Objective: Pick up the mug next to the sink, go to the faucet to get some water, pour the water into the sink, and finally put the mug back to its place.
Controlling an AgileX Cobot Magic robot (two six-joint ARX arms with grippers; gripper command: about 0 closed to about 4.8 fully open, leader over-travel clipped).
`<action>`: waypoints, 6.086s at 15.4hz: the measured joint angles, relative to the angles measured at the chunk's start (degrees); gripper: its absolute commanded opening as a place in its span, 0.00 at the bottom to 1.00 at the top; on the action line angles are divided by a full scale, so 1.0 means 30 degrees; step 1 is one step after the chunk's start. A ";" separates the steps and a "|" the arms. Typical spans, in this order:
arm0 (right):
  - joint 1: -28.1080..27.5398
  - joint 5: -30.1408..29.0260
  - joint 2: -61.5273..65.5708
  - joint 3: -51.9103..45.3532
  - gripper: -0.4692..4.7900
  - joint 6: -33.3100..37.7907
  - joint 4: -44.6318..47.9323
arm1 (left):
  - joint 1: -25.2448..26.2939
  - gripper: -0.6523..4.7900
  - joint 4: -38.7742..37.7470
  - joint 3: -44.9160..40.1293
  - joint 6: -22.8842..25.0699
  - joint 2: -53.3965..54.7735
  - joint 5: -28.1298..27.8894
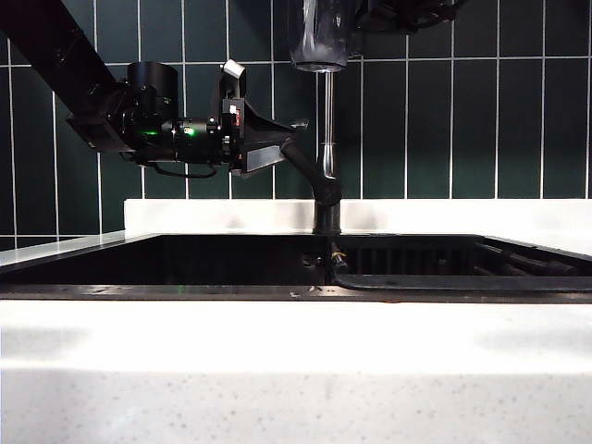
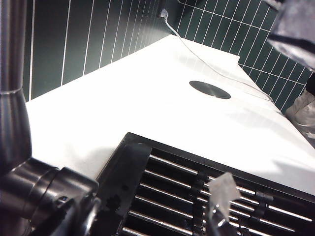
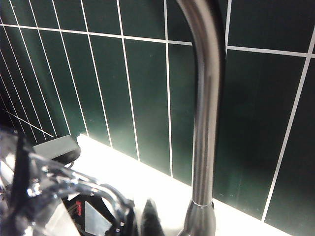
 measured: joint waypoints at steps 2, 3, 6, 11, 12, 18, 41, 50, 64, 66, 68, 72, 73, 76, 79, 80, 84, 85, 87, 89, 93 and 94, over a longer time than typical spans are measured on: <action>0.0000 0.0000 0.0000 0.0007 0.09 0.0000 -0.0007 | -0.0015 0.73 0.0007 0.0000 0.0000 0.0000 -0.0437; 0.0000 -0.0007 0.0000 0.0007 0.09 -0.0007 -0.0022 | -0.0095 0.73 0.0051 0.0000 0.0058 -0.0007 -0.1013; 0.0000 0.0000 0.0000 0.0000 0.09 -0.0022 -0.0051 | -0.0102 0.73 0.0066 0.0007 0.0452 -0.0007 -0.1763; 0.0000 -0.0022 0.0000 0.0000 0.09 -0.0080 -0.0168 | 0.0022 0.73 -0.0248 0.0007 0.1683 -0.0007 -0.2106; 0.0000 -0.0022 0.0007 0.0000 0.09 -0.0080 -0.0175 | 0.0058 0.73 -0.0699 0.0015 0.2200 -0.0007 -0.2215; 0.0000 -0.0029 0.0007 0.0000 0.09 -0.0102 -0.0262 | 0.0029 0.73 -0.2033 0.0015 0.3891 -0.0007 -0.3016; -0.0007 -0.0393 0.0080 -0.0029 0.09 -0.0160 -0.0430 | -0.0015 0.65 -0.1435 0.0007 0.3504 -0.0029 -0.7657; 0.0000 -0.0393 0.0080 -0.0029 0.09 -0.0219 -0.0619 | 0.1333 0.47 -0.2623 0.0036 0.2557 -0.1304 -0.3009; -0.0590 0.0168 0.0080 -0.0138 0.09 -0.3752 -0.6572 | 0.1625 0.11 -0.9901 0.0007 0.4320 -0.7963 -0.6564; -0.0831 0.0678 0.0080 -0.0401 0.09 -0.4197 -0.6630 | 0.1625 0.11 -1.0717 0.0000 0.4590 -0.8123 -0.7293; -0.0976 0.0933 0.0073 -0.1224 0.09 -0.4656 -0.6535 | 0.1625 0.11 -1.1234 -0.0029 0.4736 -0.8371 -0.7504; -0.1093 0.1756 0.0073 -0.2390 0.09 -0.6266 -0.6746 | 0.1625 0.11 -1.1526 -0.0080 0.4736 -0.8787 -0.7635; -0.1093 0.2018 0.0073 -0.2390 0.09 -0.6695 -0.6717 | 0.1625 0.11 -1.1628 -0.0080 0.4736 -0.8837 -0.7643; -0.1093 0.3060 0.0073 -0.2375 0.09 -0.8604 -0.6950 | 0.1625 0.11 -1.1737 -0.0095 0.4736 -0.9143 -0.7665; -0.1093 0.4058 0.0066 -0.2375 0.09 -1.0783 -0.7169 | 0.1625 0.11 -1.2050 -0.0095 0.4736 -0.9202 -0.7672; -0.1093 0.4393 0.0007 -0.2382 0.09 -1.1526 -0.7286 | 0.1625 0.11 -1.2152 -0.0102 0.4736 -0.9245 -0.7679; -0.1086 0.5566 -0.0255 -0.2412 0.09 -1.4739 -0.7373 | 0.1625 0.11 -1.2152 -0.0102 0.4699 -0.9340 -0.7672; -0.1086 0.5748 -0.0255 -0.2412 0.09 -1.5613 -0.7380 | 0.1625 0.11 -1.2152 -0.0102 0.4663 -0.9340 -0.7679; -0.1078 0.6346 -0.0255 -0.2412 0.09 -1.6786 -0.7380 | 0.1625 0.11 -1.2152 -0.0102 0.4626 -0.9384 -0.7679; -0.1078 0.6674 -0.0262 -0.2412 0.09 -1.7835 -0.7380 | 0.1625 0.11 -1.2152 -0.0102 0.4226 -0.9449 -0.7701; -0.0954 0.7264 -0.0262 -0.2412 0.09 -2.0378 -0.7373 | 0.1625 0.11 -1.2152 -0.0102 0.4160 -0.9449 -0.7701; -0.0954 0.7264 -0.0262 -0.2412 0.09 -2.0852 -0.7366 | 0.1625 0.11 -1.2152 -0.0102 0.4153 -0.9449 -0.7701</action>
